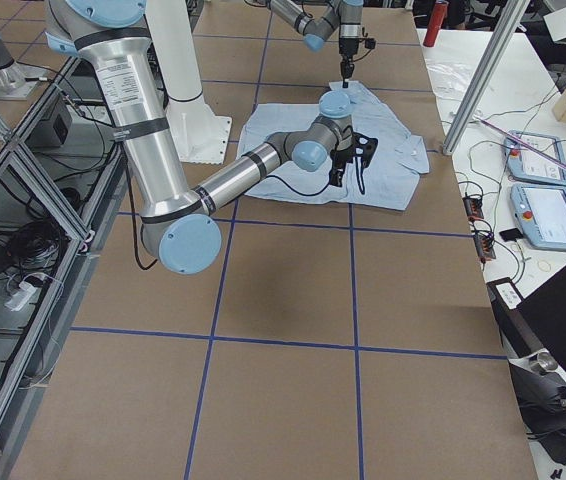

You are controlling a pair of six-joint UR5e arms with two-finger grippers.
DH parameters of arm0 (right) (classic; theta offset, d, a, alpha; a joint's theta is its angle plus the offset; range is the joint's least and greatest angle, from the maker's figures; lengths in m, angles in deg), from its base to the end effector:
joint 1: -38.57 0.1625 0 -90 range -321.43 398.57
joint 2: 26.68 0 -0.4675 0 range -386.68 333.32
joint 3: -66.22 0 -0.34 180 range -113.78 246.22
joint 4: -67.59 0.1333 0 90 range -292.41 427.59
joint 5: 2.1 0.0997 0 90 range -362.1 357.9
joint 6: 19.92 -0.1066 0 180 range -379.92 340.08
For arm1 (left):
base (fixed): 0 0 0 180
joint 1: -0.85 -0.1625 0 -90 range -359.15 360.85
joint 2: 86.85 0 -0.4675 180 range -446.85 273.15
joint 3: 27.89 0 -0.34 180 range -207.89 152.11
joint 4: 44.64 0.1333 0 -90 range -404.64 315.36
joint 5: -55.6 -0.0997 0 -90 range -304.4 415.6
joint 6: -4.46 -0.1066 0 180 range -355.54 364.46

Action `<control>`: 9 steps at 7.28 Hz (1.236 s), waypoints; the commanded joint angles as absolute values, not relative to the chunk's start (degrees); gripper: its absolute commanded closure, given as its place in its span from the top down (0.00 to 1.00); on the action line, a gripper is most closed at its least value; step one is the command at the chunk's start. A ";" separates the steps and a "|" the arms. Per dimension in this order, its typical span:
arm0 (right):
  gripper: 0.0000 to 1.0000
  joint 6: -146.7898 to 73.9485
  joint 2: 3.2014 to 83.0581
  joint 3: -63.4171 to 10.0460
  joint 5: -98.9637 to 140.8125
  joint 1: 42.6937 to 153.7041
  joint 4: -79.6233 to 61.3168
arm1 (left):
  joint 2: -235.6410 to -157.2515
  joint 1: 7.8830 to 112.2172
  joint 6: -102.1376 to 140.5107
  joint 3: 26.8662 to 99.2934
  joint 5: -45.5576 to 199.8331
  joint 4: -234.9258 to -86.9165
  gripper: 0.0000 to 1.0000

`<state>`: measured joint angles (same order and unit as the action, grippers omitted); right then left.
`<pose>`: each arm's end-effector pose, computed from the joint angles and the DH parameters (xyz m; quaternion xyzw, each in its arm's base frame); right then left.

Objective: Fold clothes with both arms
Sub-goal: 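Fold the sleeve across the chest with the left gripper while the right arm withdraws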

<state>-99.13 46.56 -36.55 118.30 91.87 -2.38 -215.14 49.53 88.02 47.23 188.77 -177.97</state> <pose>-0.2742 -0.5007 0.4263 0.0128 -0.4691 0.2152 0.8564 0.4251 -0.5750 0.3335 -0.0357 0.5956 -0.0911 0.7973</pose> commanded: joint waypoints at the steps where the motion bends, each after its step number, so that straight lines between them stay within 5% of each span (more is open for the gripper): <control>1: 0.99 -96.12 49.08 -37.49 118.93 93.94 -2.37 | -231.10 43.93 98.81 37.46 181.32 -177.97 0.00; 7: 0.99 -96.12 50.22 -37.67 118.05 93.76 -2.37 | -238.37 36.63 100.87 32.49 168.20 -178.85 0.00; 8: 0.99 -96.21 50.40 -37.67 118.05 93.76 -2.37 | -238.64 36.19 100.87 32.32 168.19 -178.85 0.15; 9: 0.99 -96.21 50.40 -37.67 117.53 93.68 -2.37 | -239.07 36.10 100.61 32.49 168.19 -178.94 0.65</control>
